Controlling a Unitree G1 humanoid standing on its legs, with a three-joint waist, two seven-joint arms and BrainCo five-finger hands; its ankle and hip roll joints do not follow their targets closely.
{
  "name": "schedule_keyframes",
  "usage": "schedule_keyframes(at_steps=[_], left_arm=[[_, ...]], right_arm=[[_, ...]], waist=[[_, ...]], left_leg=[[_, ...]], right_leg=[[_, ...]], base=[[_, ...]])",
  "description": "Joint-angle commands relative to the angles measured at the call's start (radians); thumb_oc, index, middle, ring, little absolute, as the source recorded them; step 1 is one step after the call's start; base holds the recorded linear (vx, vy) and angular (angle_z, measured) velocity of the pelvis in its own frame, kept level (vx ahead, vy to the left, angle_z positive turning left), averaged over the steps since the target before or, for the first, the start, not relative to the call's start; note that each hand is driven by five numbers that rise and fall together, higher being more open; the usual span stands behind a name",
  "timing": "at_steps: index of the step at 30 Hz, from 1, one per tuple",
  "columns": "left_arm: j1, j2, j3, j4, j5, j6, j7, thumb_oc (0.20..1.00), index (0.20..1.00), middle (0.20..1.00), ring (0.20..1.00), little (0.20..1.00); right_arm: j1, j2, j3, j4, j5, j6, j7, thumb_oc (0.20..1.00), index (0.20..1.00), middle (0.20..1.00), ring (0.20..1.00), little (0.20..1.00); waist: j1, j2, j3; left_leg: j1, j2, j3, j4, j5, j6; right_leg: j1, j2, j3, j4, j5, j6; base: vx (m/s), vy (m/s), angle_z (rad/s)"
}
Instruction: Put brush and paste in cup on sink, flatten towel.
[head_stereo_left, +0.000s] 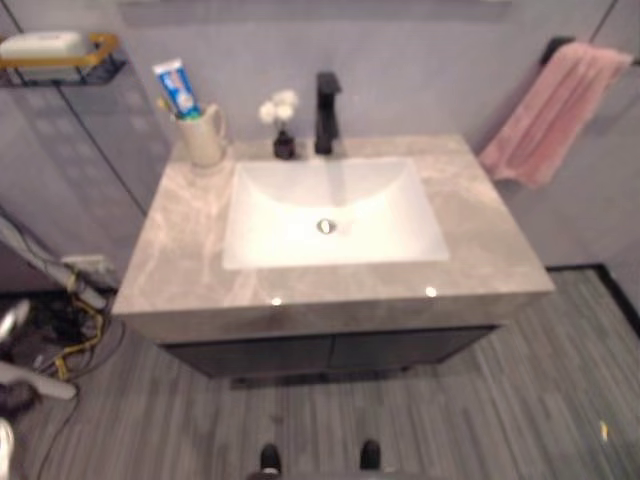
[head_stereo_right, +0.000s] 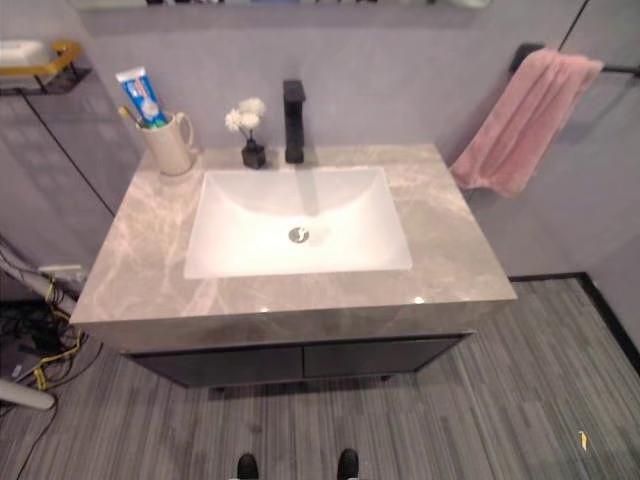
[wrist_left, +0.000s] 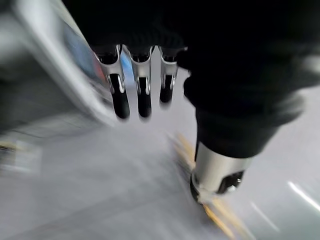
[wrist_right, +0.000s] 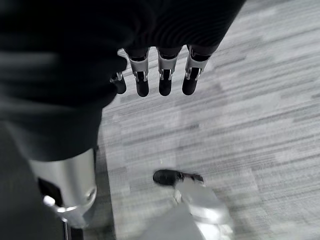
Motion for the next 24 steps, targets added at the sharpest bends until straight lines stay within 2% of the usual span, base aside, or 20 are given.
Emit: schedule_keyframes(at_steps=[1, 2, 3, 4, 6, 7, 8, 10, 11, 12, 14, 17, 18, 19, 21, 22, 24], left_arm=[[-0.034, 0.053, 0.074, 0.143, 0.021, -0.039, 0.092, 1.000, 1.000, 1.000, 1.000, 1.000], [-0.033, 0.054, 0.046, 0.263, 0.039, -0.014, 0.099, 1.000, 1.000, 1.000, 1.000, 1.000], [-0.034, 0.055, 0.046, 0.264, 0.039, -0.015, 0.099, 1.000, 1.000, 1.000, 1.000, 1.000], [-0.041, 0.042, 0.013, 0.365, 0.033, 0.014, 0.083, 1.000, 1.000, 1.000, 1.000, 1.000], [-0.048, 0.036, -0.033, 0.475, 0.028, 0.025, 0.057, 1.000, 1.000, 1.000, 1.000, 1.000], [-0.064, 0.030, -0.072, 0.606, 0.028, 0.053, 0.025, 1.000, 1.000, 1.000, 1.000, 1.000], [-0.066, 0.031, -0.074, 0.609, 0.027, 0.051, 0.024, 1.000, 1.000, 1.000, 1.000, 1.000], [-0.108, 0.015, -0.152, 0.786, 0.052, 0.080, -0.022, 1.000, 1.000, 1.000, 1.000, 1.000], [-0.109, 0.015, -0.152, 0.787, 0.052, 0.079, -0.022, 1.000, 1.000, 1.000, 1.000, 1.000], [-0.137, -0.011, -0.229, 0.890, 0.108, 0.116, -0.076, 1.000, 1.000, 1.000, 1.000, 1.000], [-0.162, -0.038, -0.322, 0.954, 0.190, 0.145, -0.134, 1.000, 1.000, 1.000, 1.000, 1.000], [-0.178, -0.056, -0.378, 1.012, 0.266, 0.171, -0.165, 1.000, 1.000, 1.000, 1.000, 1.000], [-0.184, -0.075, -0.418, 1.053, 0.334, 0.189, -0.174, 1.000, 1.000, 1.000, 1.000, 1.000], [-0.195, -0.114, -0.449, 1.044, 0.358, 0.192, -0.158, 1.000, 1.000, 1.000, 1.000, 1.000], [-0.216, -0.149, -0.498, 1.020, 0.349, 0.179, -0.145, 1.000, 1.000, 1.000, 1.000, 1.000], [-0.216, -0.149, -0.498, 1.020, 0.349, 0.179, -0.145, 1.000, 1.000, 1.000, 1.000, 1.000], [-0.246, -0.173, -0.553, 0.992, 0.317, 0.169, -0.141, 1.000, 1.000, 1.000, 1.000, 1.000]], right_arm=[[0.001, -0.011, 0.028, -0.005, -0.051, -0.002, -0.016, 1.000, 1.000, 1.000, 1.000, 1.000], [0.005, -0.015, 0.043, -0.043, -0.054, -0.001, -0.017, 1.000, 1.000, 1.000, 1.000, 1.000], [0.006, -0.015, 0.042, -0.044, -0.054, -0.001, -0.016, 1.000, 1.000, 1.000, 1.000, 1.000], [0.005, -0.020, 0.051, -0.063, -0.055, 0.001, -0.015, 1.000, 1.000, 1.000, 1.000, 1.000], [0.023, -0.031, 0.059, -0.124, -0.063, 0.004, -0.009, 1.000, 1.000, 1.000, 1.000, 1.000], [0.031, -0.043, 0.065, -0.161, -0.063, 0.006, -0.003, 1.000, 1.000, 1.000, 1.000, 1.000], [0.031, -0.043, 0.063, -0.162, -0.063, 0.007, -0.002, 1.000, 1.000, 1.000, 1.000, 1.000], [0.075, -0.061, 0.080, -0.284, -0.074, 0.010, 0.013, 1.000, 1.000, 1.000, 1.000, 1.000], [0.076, -0.061, 0.080, -0.284, -0.074, 0.010, 0.013, 1.000, 1.000, 1.000, 1.000, 1.000], [0.095, -0.077, 0.087, -0.347, -0.079, 0.012, 0.022, 1.000, 1.000, 1.000, 1.000, 1.000], [0.104, -0.096, 0.093, -0.399, -0.094, 0.014, 0.029, 1.000, 1.000, 1.000, 1.000, 1.000], [0.110, -0.109, 0.100, -0.422, -0.115, 0.012, 0.039, 1.000, 1.000, 1.000, 1.000, 1.000], [0.111, -0.119, 0.106, -0.454, -0.131, 0.015, 0.043, 1.000, 1.000, 1.000, 1.000, 1.000], [0.109, -0.097, 0.119, -0.378, -0.155, 0.012, 0.022, 1.000, 1.000, 1.000, 1.000, 1.000], [0.035, -0.084, 0.136, -0.250, -0.147, 0.012, -0.017, 1.000, 1.000, 1.000, 1.000, 1.000], [0.035, -0.084, 0.136, -0.250, -0.147, 0.012, -0.017, 1.000, 1.000, 1.000, 1.000, 1.000], [-0.048, -0.064, 0.154, -0.133, -0.131, 0.010, -0.053, 1.000, 1.000, 1.000, 1.000, 1.000]], waist=[[-0.004, -0.024, 0.022], [-0.006, -0.026, 0.018], [-0.005, -0.027, 0.017], [-0.009, -0.027, 0.013], [-0.015, -0.030, 0.013], [-0.019, -0.032, 0.012], [-0.017, -0.032, 0.012], [-0.026, -0.039, 0.002], [-0.025, -0.039, 0.001], [-0.032, -0.042, -0.008], [-0.037, -0.045, -0.015], [-0.041, -0.045, -0.017], [-0.045, -0.044, -0.020], [-0.060, -0.042, -0.020], [-0.056, -0.041, -0.019], [-0.055, -0.041, -0.019], [-0.049, -0.041, -0.012]], left_leg=[[0.032, -0.028, 0.006, 0.018, -0.047, 0.031], [0.047, -0.029, 0.010, 0.018, -0.051, 0.034], [0.046, -0.029, 0.011, 0.018, -0.049, 0.035], [0.056, -0.031, 0.012, 0.018, -0.052, 0.038], [0.073, -0.032, 0.015, 0.018, -0.055, 0.044], [0.082, -0.034, 0.017, 0.018, -0.056, 0.047], [0.081, -0.034, 0.018, 0.018, -0.055, 0.048], [0.097, -0.034, 0.021, 0.018, -0.058, 0.048], [0.096, -0.034, 0.022, 0.018, -0.057, 0.048], [0.099, -0.033, 0.023, 0.018, -0.056, 0.048], [0.098, -0.032, 0.022, 0.018, -0.054, 0.049], [0.099, -0.032, 0.018, 0.018, -0.053, 0.052], [0.101, -0.032, 0.017, 0.018, -0.054, 0.053], [0.109, -0.031, 0.018, 0.018, -0.062, 0.056], [0.115, -0.036, 0.000, 0.018, -0.065, 0.062], [0.115, -0.036, 0.000, 0.018, -0.065, 0.062], [0.115, -0.050, -0.043, 0.018, -0.074, 0.075]], right_leg=[[0.043, -0.025, -0.007, 0.006, -0.023, 0.015], [0.052, -0.023, -0.001, 0.006, -0.026, 0.015], [0.049, -0.024, 0.000, 0.006, -0.025, 0.014], [0.057, -0.021, 0.007, 0.006, -0.027, 0.013], [0.069, -0.017, 0.017, 0.006, -0.030, 0.007], [0.072, -0.014, 0.026, 0.006, -0.031, 0.005], [0.071, -0.014, 0.027, 0.006, -0.030, 0.005], [0.078, -0.006, 0.044, 0.006, -0.036, 0.003], [0.076, -0.006, 0.044, 0.006, -0.035, 0.003], [0.076, -0.001, 0.053, 0.006, -0.036, 0.002], [0.069, 0.005, 0.065, 0.006, -0.036, 0.000], [0.067, 0.009, 0.077, 0.006, -0.034, -0.002], [0.065, 0.013, 0.085, 0.006, -0.033, -0.002], [0.064, 0.018, 0.103, 0.006, -0.032, -0.003], [0.059, 0.024, 0.125, 0.006, -0.028, -0.007], [0.059, 0.024, 0.125, 0.006, -0.028, -0.007], [0.054, 0.026, 0.141, 0.008, -0.023, -0.009]], base=[[0.00, -0.036, -0.01], [0.00, 0.000, 0.00], [0.01, -0.019, -0.03], [0.00, 0.000, 0.00], [0.02, -0.016, -0.06], [0.00, -0.012, -0.15], [0.00, -0.022, -0.29], [0.01, -0.027, -0.24], [0.00, -0.039, -0.10], [-0.02, -0.045, -0.07], [-0.03, -0.053, -0.14], [-0.02, -0.028, -0.15], [0.00, -0.019, -0.07], [-0.01, -0.019, -0.12], [0.00, -0.005, -0.24], [0.00, -0.001, -0.33], [-0.02, 0.027, -0.24]])
